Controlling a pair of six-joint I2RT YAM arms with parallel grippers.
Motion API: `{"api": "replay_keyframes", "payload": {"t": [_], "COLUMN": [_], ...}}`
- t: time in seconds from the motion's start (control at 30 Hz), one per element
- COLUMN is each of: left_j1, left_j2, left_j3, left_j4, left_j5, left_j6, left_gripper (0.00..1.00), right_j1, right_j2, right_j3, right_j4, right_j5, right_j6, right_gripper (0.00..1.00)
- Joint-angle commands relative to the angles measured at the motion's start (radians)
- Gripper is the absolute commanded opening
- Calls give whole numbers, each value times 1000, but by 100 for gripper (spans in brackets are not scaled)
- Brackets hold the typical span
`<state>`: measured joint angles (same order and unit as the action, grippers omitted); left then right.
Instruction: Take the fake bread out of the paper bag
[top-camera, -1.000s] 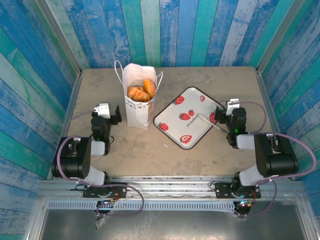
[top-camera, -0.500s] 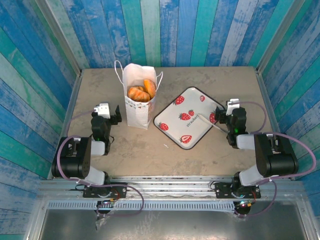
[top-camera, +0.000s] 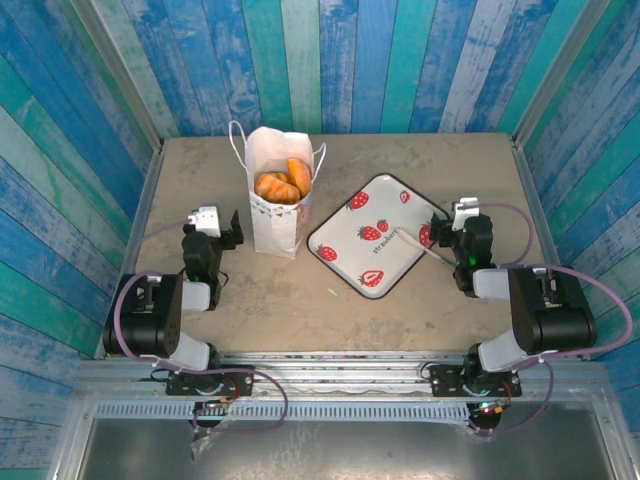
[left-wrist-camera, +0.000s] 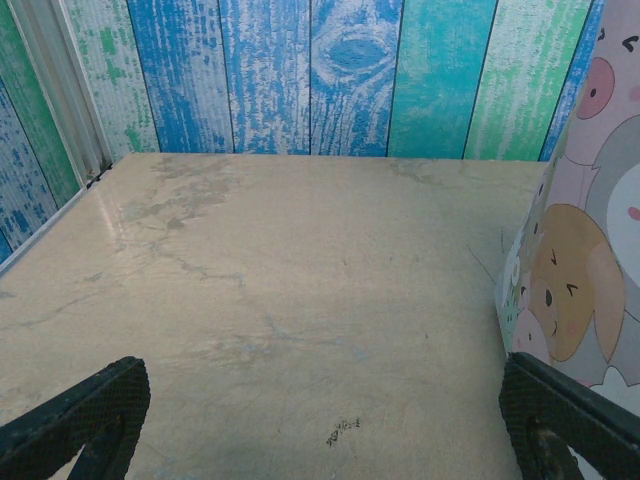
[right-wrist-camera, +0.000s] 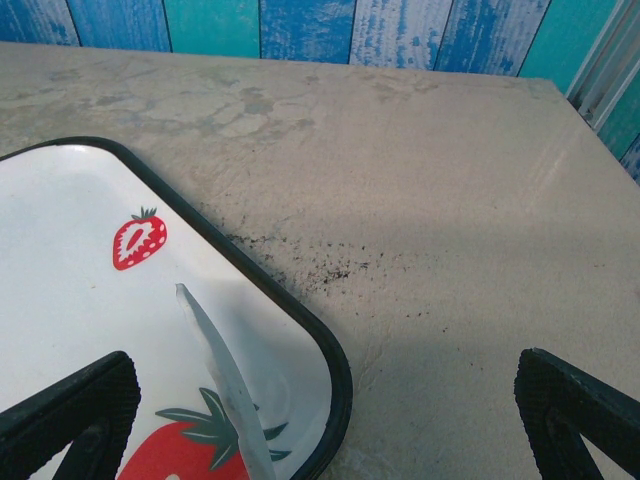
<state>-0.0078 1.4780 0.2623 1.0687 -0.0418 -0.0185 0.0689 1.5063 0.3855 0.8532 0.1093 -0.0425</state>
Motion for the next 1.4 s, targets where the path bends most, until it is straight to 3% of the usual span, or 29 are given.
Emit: {"api": "replay_keyframes", "payload": {"t": [0.0,0.6,1.0,1.13,1.37], "left_j1": [2,3,3,3,3], "left_j2": [23,22,-62,-129,-302], "left_j3": [10,14,1,-13,-48], "left_j4": [4,-3,-49,-80,-175], "left_j5": [16,-4,-39,-61,-136], "left_j6": [8,-4,-23,-33,-86], "left_gripper": [94,94,94,94,94], "right_j1": [4,3,3,3,3], "right_j2": [8,5,3,-70,-170], "right_j3": [16,13,13,91,116], "right_j4": [-10,-8,-3,-197,-303], "right_j5": [11,10,12,10,64], "right_j6": [-7,-7,-7,-10,15], "right_gripper": [100,100,100,100,100]}}
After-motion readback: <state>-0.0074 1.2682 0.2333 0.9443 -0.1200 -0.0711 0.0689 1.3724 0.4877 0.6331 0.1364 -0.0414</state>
